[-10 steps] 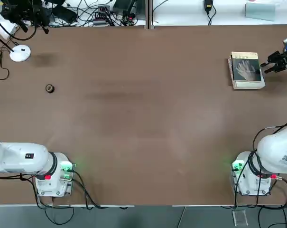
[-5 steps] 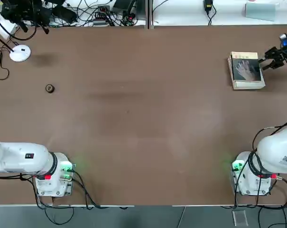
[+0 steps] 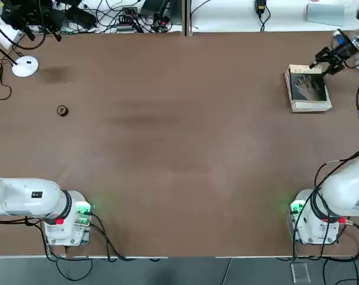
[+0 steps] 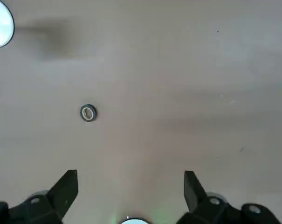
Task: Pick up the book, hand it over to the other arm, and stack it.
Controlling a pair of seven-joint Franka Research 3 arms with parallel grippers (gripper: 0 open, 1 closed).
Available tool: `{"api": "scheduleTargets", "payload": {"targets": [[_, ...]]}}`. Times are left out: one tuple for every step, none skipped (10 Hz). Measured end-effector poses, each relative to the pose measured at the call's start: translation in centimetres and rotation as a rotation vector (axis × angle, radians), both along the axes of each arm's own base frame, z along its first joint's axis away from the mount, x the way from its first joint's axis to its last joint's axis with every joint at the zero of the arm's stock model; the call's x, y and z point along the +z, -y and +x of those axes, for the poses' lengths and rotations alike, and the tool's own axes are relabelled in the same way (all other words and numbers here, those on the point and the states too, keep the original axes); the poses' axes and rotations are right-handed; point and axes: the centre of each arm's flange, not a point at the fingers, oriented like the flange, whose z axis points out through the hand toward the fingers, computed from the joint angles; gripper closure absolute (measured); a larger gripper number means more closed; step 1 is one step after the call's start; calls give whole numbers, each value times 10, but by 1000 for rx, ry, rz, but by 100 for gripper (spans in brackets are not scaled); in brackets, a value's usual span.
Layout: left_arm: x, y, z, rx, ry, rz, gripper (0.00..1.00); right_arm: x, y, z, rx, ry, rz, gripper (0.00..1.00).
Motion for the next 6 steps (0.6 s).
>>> {"api": "scheduleTargets", "payload": {"targets": [[0, 0, 0, 2, 0, 0, 0, 11, -13, 8, 47, 28, -87, 17], [0, 0, 0, 3, 1, 0, 0, 22, -27, 15, 97, 62, -171, 13], [1, 0, 0, 3, 2, 0, 0, 34, -42, 20, 140, 101, -237, 1], [2, 0, 0, 3, 4, 0, 0, 44, -55, 23, 175, 137, -288, 0], [4, 0, 1, 3, 9, -1, 0, 55, -64, 23, 209, 164, -336, 0], [6, 0, 1, 3, 13, -1, 0, 65, -70, 22, 235, 180, -368, 0]]}}
